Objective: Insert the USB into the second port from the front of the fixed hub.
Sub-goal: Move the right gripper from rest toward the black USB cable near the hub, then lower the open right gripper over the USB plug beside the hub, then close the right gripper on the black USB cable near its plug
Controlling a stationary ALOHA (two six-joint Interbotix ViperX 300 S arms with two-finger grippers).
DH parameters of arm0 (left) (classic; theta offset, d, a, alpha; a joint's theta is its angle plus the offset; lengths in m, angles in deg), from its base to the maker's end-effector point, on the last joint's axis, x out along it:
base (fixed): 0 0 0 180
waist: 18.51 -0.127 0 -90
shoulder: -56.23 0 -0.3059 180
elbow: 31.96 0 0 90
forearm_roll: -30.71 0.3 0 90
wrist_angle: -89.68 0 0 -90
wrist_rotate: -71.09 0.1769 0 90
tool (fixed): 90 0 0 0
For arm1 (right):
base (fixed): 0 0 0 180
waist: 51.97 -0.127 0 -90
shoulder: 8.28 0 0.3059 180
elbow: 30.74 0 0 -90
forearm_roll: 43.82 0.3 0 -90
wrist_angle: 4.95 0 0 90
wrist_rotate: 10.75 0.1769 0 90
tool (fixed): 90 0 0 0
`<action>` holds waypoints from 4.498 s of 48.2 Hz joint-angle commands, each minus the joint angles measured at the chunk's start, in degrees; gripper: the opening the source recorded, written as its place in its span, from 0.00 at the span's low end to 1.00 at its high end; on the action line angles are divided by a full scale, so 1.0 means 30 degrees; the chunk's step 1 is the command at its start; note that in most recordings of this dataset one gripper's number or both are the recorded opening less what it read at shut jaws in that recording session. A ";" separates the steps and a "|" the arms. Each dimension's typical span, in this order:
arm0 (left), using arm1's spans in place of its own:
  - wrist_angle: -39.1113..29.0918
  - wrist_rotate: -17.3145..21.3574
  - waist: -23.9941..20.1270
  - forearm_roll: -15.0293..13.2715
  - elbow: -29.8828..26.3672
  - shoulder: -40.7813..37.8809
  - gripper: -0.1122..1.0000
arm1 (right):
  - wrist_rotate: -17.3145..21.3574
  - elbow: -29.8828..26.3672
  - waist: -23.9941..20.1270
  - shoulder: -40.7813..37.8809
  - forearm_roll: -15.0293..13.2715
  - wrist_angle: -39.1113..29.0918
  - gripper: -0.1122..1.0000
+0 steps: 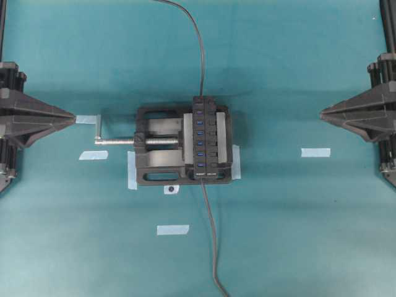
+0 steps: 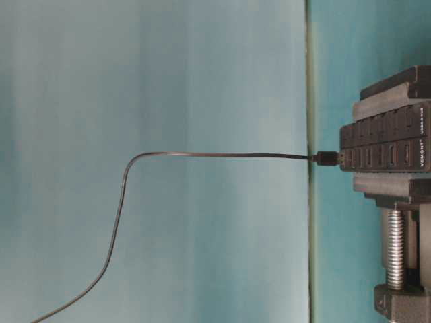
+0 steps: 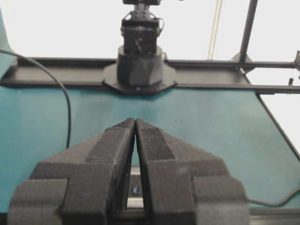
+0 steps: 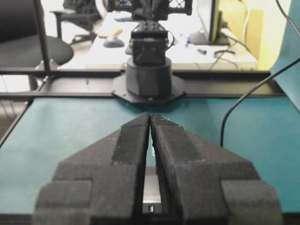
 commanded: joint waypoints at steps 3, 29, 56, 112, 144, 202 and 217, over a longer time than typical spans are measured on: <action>0.0234 -0.0410 0.0029 0.0146 -0.0029 -0.0059 0.22 | 0.0117 -0.0029 0.0205 -0.0088 0.0322 0.0293 0.26; -0.3193 -0.0615 0.0059 0.0117 -0.0498 -0.0352 0.10 | 0.2139 -0.1172 0.1729 0.0146 0.0762 -0.5039 0.11; -0.5596 -0.0586 0.0059 0.0146 -0.0732 -0.0791 0.10 | 0.2021 -0.3896 0.3896 -0.4980 -0.0322 -1.0430 0.11; -0.5596 -0.0586 0.0088 0.0146 -0.0879 -0.1406 0.10 | 0.1729 -1.1748 0.4600 -1.7402 -0.4160 -1.1953 0.11; -0.5596 -0.0615 0.0088 0.0146 -0.0791 -0.1318 0.10 | 0.0996 -1.3594 0.3662 -1.9365 -0.4131 -1.2744 0.11; -0.6826 -0.0645 0.0059 0.0146 -0.0820 -0.0352 0.10 | 0.1084 -1.3564 0.3545 -1.9512 -0.4131 -1.1748 0.87; -0.6826 -0.0674 0.0088 0.0146 -0.0850 -0.0352 0.10 | 0.1113 -1.3594 0.3633 -2.0361 -0.4131 -1.0840 0.86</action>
